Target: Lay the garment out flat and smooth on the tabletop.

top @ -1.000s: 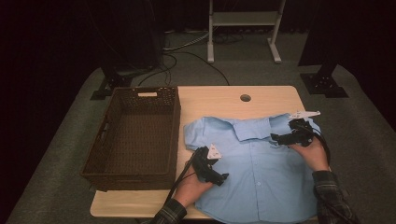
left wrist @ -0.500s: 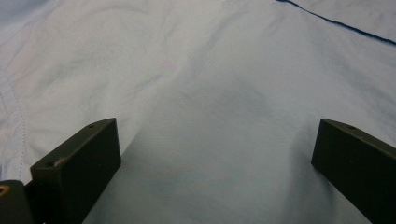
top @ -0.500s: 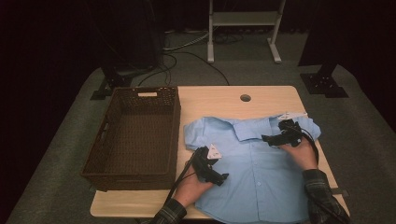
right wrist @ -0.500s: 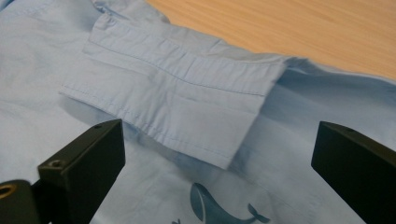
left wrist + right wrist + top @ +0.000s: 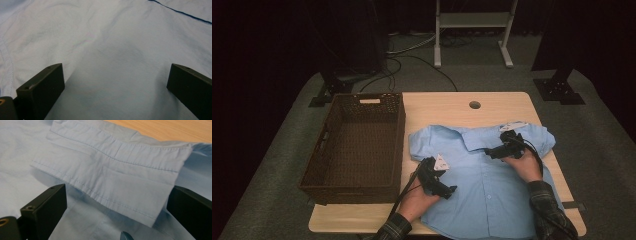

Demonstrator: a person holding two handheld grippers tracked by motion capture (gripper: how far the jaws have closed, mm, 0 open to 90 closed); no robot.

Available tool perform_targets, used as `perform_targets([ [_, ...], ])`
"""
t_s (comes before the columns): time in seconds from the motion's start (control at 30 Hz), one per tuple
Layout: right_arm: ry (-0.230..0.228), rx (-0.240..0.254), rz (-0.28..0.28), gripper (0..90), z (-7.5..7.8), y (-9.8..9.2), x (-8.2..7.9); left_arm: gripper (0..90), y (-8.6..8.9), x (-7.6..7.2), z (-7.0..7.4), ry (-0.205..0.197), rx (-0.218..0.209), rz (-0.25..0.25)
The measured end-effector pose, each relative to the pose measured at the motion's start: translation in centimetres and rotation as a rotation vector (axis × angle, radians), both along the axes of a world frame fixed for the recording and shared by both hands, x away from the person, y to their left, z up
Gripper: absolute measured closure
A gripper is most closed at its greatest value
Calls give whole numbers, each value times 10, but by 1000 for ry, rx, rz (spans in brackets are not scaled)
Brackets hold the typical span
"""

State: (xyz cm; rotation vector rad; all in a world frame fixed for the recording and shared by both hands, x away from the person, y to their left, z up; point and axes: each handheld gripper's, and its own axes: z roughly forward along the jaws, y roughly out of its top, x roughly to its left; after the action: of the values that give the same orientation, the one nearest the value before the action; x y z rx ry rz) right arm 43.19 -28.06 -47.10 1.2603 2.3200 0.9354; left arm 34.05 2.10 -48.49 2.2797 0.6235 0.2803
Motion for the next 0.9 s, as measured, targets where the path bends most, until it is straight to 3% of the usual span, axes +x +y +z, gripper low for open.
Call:
perform_targets([
  [0.33, -2, -2, -13, 19, -11, 2, 5, 0, 0, 0, 0, 0, 0, 0],
  [0.53, -21, 21, -22, 19, -13, 0, 9, 0, 0, 0, 0, 0, 0, 0],
  [0.9, -41, 4, -43, 19, -3, 2, 18, 1, 0, 0, 0, 0, 0, 0],
])
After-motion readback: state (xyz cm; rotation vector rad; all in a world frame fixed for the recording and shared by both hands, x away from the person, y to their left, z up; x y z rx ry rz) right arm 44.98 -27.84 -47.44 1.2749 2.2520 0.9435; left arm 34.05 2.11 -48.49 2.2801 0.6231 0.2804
